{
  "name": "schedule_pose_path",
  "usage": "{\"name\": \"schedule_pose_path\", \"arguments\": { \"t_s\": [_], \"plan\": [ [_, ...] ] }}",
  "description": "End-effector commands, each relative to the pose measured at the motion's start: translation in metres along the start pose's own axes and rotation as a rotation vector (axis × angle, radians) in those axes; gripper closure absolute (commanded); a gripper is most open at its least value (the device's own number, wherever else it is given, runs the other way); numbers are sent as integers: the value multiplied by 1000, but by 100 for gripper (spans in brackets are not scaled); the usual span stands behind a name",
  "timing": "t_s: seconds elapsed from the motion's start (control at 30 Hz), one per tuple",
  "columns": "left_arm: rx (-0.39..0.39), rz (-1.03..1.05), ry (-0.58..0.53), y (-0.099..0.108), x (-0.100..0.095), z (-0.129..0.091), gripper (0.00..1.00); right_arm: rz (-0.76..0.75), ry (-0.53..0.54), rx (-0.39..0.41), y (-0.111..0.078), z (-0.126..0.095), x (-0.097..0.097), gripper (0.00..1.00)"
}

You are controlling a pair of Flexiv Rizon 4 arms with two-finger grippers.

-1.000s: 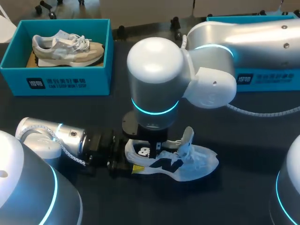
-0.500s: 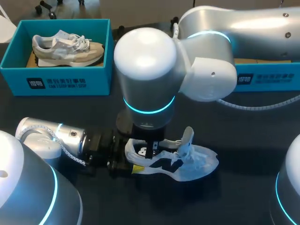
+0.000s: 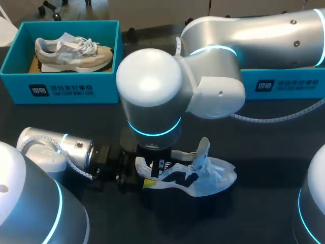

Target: Take the shoe out of the shoebox, open the shoe tongue, remove and reinsert the insole, then place the shoe into the shoebox

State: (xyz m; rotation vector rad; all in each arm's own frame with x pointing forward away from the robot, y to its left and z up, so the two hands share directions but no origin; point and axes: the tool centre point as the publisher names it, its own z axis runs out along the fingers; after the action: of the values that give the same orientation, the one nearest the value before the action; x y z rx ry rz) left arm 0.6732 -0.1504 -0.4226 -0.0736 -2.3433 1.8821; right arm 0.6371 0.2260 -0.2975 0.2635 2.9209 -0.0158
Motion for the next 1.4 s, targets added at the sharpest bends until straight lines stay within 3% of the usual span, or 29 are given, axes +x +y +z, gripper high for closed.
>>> {"name": "schedule_pose_path", "arguments": {
  "t_s": [0.03,0.37,0.7,0.93,1.2,1.4],
  "plan": [
    [-3,-1,0,0,0,-2,100,-1,14,-14,0,13,-4,100],
    [-3,-1,0,0,0,-2,100,-4,27,-61,11,36,-12,100],
    [-3,-1,0,0,0,-2,100,14,37,-59,-3,57,-10,100],
    [-3,-1,0,0,0,-2,100,16,16,-52,-10,61,-5,100],
    [-3,-1,0,0,0,-2,100,4,19,-50,-13,68,-17,100],
    [-3,-1,0,0,0,-2,100,25,33,-44,-20,72,-11,100]
  ]
}}
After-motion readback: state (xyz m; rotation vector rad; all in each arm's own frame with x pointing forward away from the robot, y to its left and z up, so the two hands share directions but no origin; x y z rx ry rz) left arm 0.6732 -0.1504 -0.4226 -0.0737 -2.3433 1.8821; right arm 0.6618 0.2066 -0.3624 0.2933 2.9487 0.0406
